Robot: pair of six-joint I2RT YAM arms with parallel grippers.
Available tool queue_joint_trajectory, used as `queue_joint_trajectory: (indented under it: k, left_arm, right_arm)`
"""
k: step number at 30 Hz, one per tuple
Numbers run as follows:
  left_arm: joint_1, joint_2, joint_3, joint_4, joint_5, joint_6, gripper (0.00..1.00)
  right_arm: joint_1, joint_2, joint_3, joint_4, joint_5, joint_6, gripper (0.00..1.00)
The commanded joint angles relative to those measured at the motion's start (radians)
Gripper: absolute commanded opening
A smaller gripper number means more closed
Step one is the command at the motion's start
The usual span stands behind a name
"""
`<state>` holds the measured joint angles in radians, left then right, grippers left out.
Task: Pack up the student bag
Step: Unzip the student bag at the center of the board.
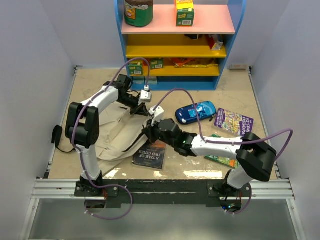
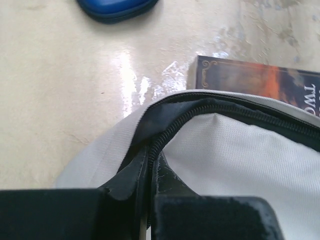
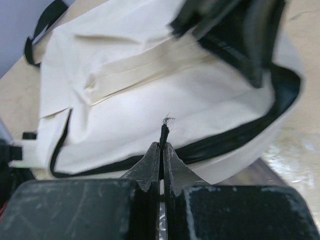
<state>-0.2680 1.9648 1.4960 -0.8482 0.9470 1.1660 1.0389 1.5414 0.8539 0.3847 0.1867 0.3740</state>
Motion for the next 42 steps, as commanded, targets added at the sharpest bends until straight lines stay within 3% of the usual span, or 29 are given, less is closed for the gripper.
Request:
queue_joint_trajectory:
  k: [1,9,16,21,31,33,35,36,38,39,42]
  left_arm:
    - [0.009,-0.079,-0.054,0.285,-0.059,-0.215,0.0]
    - [0.009,-0.095,-0.08,0.411,-0.143,-0.4,0.0]
    - [-0.002,-0.106,-0.08,0.511,-0.257,-0.561,0.0]
    - [-0.01,-0.104,-0.072,0.534,-0.318,-0.618,0.0]
    - [-0.079,-0.145,-0.085,0.537,-0.364,-0.669,0.0]
    - [-0.077,-0.161,-0.088,0.499,-0.356,-0.657,0.0]
    - [-0.073,-0.193,-0.108,0.48,-0.349,-0.655,0.0]
    - [-0.068,-0.204,-0.115,0.472,-0.338,-0.654,0.0]
    - [-0.066,-0.23,-0.121,0.437,-0.337,-0.651,0.07]
    - [-0.063,-0.239,-0.122,0.422,-0.341,-0.644,0.17]
    - [-0.048,-0.27,-0.128,0.367,-0.352,-0.634,0.25]
  right_arm:
    - [0.088,-0.061,0.002,0.051,0.028,0.005,0.0]
    - [0.197,-0.029,0.01,0.078,0.04,0.034,0.0]
    - [0.319,0.065,0.134,0.045,0.08,-0.006,0.0]
    - [0.38,0.14,0.207,0.022,0.091,-0.026,0.0]
    - [0.386,0.364,0.427,-0.079,0.048,-0.029,0.01]
    - [0.386,0.355,0.412,-0.084,0.078,-0.026,0.21]
    - [0.382,0.33,0.38,-0.09,0.094,-0.014,0.3]
    - [0.382,0.321,0.366,-0.089,0.103,-0.009,0.43]
    - [0.38,0.281,0.329,-0.089,0.117,-0.001,0.5]
    - [0.38,0.261,0.314,-0.084,0.123,0.0,0.54]
    - [0.378,0.186,0.254,-0.067,0.129,0.003,0.61]
